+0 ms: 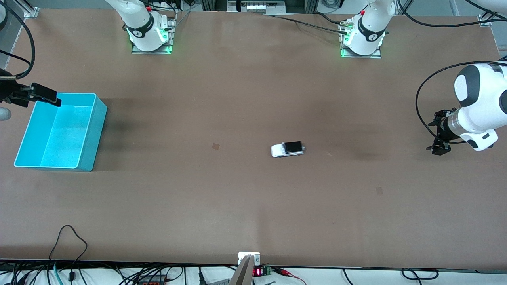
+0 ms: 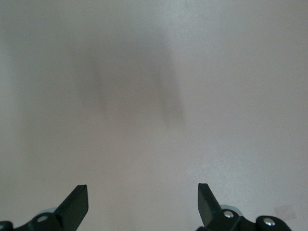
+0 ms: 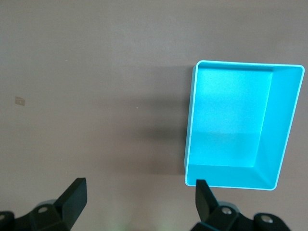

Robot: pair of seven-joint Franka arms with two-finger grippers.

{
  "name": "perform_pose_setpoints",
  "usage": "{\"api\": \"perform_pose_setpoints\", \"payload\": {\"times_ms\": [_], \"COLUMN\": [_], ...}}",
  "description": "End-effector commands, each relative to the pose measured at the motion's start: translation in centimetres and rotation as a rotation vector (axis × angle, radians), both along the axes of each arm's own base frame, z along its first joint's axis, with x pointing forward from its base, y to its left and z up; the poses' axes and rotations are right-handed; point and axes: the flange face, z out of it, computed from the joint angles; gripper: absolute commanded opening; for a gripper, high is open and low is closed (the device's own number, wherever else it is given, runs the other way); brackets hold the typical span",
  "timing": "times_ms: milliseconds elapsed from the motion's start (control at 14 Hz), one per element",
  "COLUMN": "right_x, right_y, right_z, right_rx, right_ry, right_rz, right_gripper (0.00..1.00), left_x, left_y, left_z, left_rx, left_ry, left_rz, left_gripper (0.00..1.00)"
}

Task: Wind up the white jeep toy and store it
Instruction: 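Draw the left gripper back while the jeep rolls toward the bin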

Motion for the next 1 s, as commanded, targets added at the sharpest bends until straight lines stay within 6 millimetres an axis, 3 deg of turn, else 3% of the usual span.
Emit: {"api": "perform_pose_setpoints", "payload": {"times_ms": [0,643,929], "right_x": [-0.3,-0.3,-0.3], "right_y": [0.0,-0.1,0.0], "right_z": [0.2,0.0,0.0], "right_rx": [0.000,0.003,0.003], "right_ry": [0.004,0.008,0.008], "right_rz": [0.005,0.003,0.005], "right_gripper": [1.00,1.00,1.00], "left_x": [-0.2,-0.1,-0.1], "left_y": [-0.3,-0.9,-1.1], "left_z": [1.0,1.1,2.2], "left_rx": [-0.016,-0.016,-0.010], "left_ry": [0.007,0.007,-0.011], "left_rz": [-0.040,-0.054,-0.070], "left_gripper": [1.00,1.00,1.00]}}
